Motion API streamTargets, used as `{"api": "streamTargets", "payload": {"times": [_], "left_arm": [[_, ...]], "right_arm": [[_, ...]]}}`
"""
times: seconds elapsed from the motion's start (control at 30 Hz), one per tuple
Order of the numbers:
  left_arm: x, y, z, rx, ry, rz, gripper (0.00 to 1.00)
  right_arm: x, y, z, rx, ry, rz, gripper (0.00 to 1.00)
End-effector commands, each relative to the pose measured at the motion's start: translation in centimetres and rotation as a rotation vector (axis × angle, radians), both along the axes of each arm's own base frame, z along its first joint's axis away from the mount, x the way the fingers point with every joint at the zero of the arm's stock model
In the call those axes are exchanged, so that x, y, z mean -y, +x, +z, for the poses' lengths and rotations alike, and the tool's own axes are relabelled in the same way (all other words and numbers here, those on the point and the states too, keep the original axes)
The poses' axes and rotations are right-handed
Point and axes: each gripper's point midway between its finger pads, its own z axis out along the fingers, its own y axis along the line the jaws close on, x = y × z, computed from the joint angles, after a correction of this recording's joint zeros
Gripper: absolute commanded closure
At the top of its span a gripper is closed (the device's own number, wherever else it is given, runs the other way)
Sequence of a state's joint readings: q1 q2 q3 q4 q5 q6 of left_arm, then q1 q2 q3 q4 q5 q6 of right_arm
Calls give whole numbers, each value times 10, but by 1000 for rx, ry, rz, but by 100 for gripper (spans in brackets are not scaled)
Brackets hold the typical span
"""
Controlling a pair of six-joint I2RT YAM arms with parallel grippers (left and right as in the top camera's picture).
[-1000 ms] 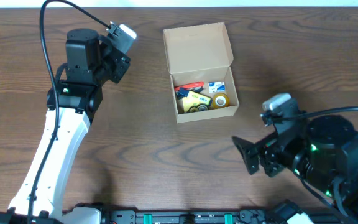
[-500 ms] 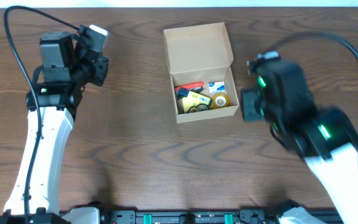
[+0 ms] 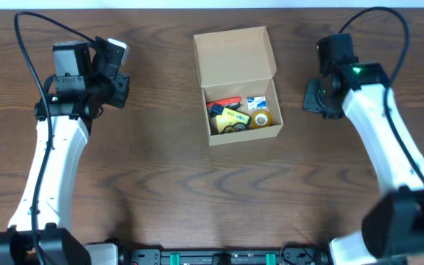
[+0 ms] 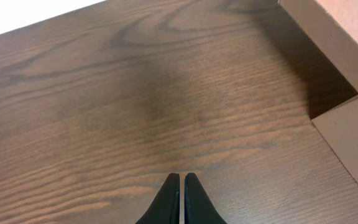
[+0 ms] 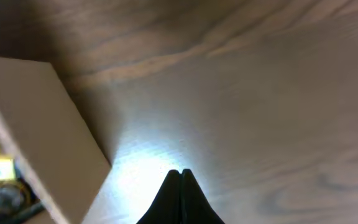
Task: Pack container
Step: 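Raise the right arm and move both grippers behind the box lid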
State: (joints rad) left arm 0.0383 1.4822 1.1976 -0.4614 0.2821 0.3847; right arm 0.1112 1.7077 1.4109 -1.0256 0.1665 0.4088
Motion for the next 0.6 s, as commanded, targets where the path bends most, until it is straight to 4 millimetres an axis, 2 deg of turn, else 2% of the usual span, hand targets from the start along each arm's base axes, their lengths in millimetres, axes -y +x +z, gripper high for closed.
{"api": "streamTargets", "payload": {"times": [0.0, 0.13, 0.23, 0.43, 0.57], "left_arm": [[0, 3, -1, -8, -21, 15, 94], [0, 2, -1, -8, -22, 16, 94], [0, 2, -1, -11, -29, 23, 94], [0, 2, -1, -13, -37, 32, 93], [0, 2, -1, -14, -38, 34, 93]], "right_arm": [[-7, 9, -28, -49, 96, 13, 99], [-36, 33, -49, -20, 244, 121, 99], [-44, 42, -61, -15, 286, 133, 99], [-77, 50, -71, -7, 447, 214, 99], [-95, 48, -71, -11, 470, 252, 99]]}}
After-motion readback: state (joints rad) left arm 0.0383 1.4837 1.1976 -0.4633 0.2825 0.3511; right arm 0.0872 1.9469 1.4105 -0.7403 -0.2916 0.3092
